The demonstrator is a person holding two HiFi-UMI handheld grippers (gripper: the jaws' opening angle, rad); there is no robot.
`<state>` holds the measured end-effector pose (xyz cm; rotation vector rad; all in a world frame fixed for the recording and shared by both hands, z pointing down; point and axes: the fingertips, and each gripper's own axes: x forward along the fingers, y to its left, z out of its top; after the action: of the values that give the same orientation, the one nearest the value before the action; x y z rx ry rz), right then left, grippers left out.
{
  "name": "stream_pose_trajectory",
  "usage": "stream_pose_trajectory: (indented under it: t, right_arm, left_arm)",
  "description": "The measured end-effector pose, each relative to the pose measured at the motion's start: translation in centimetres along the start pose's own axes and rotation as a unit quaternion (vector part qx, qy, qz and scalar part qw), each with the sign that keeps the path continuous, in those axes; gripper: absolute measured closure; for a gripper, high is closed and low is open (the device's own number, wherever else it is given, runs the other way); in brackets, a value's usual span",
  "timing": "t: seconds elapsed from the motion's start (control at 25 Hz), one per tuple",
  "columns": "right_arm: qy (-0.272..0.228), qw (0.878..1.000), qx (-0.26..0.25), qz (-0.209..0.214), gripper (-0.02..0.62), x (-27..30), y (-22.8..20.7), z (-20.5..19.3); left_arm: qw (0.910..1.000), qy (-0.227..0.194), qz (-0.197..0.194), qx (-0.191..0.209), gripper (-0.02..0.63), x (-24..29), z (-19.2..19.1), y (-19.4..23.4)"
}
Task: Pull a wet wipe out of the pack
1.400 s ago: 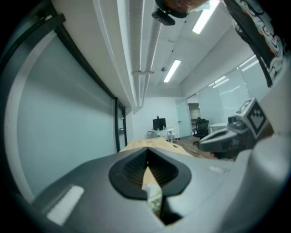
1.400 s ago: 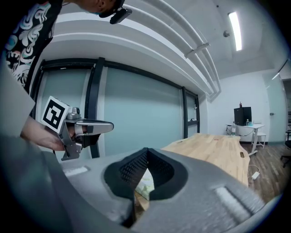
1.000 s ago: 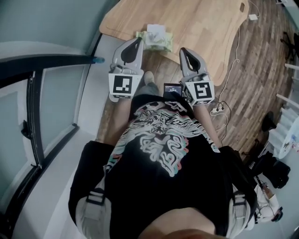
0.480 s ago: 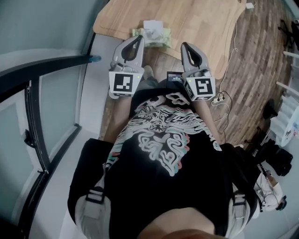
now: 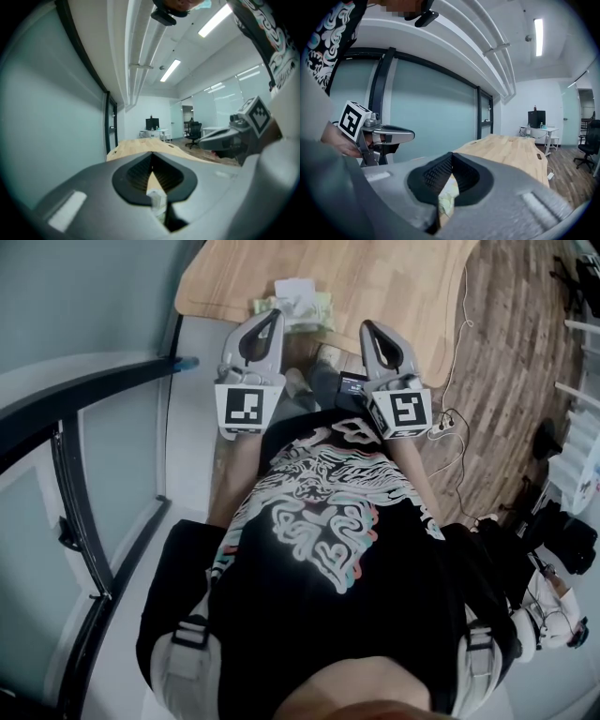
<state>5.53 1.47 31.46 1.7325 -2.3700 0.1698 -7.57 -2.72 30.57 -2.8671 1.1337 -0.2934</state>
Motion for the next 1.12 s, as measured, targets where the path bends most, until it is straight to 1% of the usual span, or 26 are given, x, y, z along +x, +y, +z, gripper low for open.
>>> stream_pose_trajectory:
  t: [0.16, 0.28, 0.44, 0.56, 0.68, 0.76, 0.8, 0.88, 0.92, 1.0, 1.12]
  right_arm:
    - [0.001, 1.000, 0.003, 0.005, 0.597, 0.6, 0.0, -0.3]
    - [0.004, 1.000, 0.005, 0.007, 0.597, 1.1, -0.1, -0.7]
    - [0.011, 1.000, 0.017, 0.002, 0.597, 1.8, -0.6, -1.0]
    - [0.004, 1.000, 0.016, 0.018, 0.597, 2.7, -0.3, -1.1]
    - [0.007, 0.999, 0.016, 0.032, 0.597, 4.1, 0.1, -1.2]
    - [0.011, 0.999, 0.017, 0.041, 0.597, 4.7, 0.3, -1.4]
    - [0.015, 0.999, 0.018, 0.045, 0.597, 4.9, 0.4, -1.6]
    - [0.021, 0.998, 0.023, 0.058, 0.597, 5.4, 0.5, -2.0]
    - [0.025, 0.997, 0.026, 0.065, 0.597, 5.6, 0.5, -2.2]
    - [0.034, 0.996, 0.029, 0.074, 0.596, 6.1, 0.5, -2.6]
    - [0.046, 0.995, 0.027, 0.084, 0.595, 6.7, 0.5, -3.2]
  left_arm:
    - [1.0000, 0.004, 0.004, -0.001, 0.617, 0.2, -0.4, 0.6]
    - [0.9993, 0.016, 0.016, -0.031, 0.617, 0.4, -0.7, 0.9]
    - [0.9994, 0.024, 0.014, -0.020, 0.617, 1.2, -0.9, 1.1]
    - [0.9985, 0.032, 0.021, -0.038, 0.618, 1.3, -1.1, 1.5]
    - [0.9994, 0.026, 0.010, -0.020, 0.617, 1.9, -2.1, 2.2]
    - [0.9986, 0.035, 0.016, -0.036, 0.617, 2.1, -2.4, 2.5]
    - [0.9985, 0.037, 0.016, -0.037, 0.617, 2.3, -2.5, 2.6]
    - [0.9993, 0.032, 0.006, -0.018, 0.617, 2.6, -3.0, 2.6]
    - [0.9993, 0.032, 0.003, -0.016, 0.617, 2.7, -3.2, 2.6]
    - [0.9989, 0.039, 0.003, -0.026, 0.617, 2.9, -3.6, 2.6]
    - [0.9961, 0.059, 0.017, -0.064, 0.617, 3.3, -4.0, 2.6]
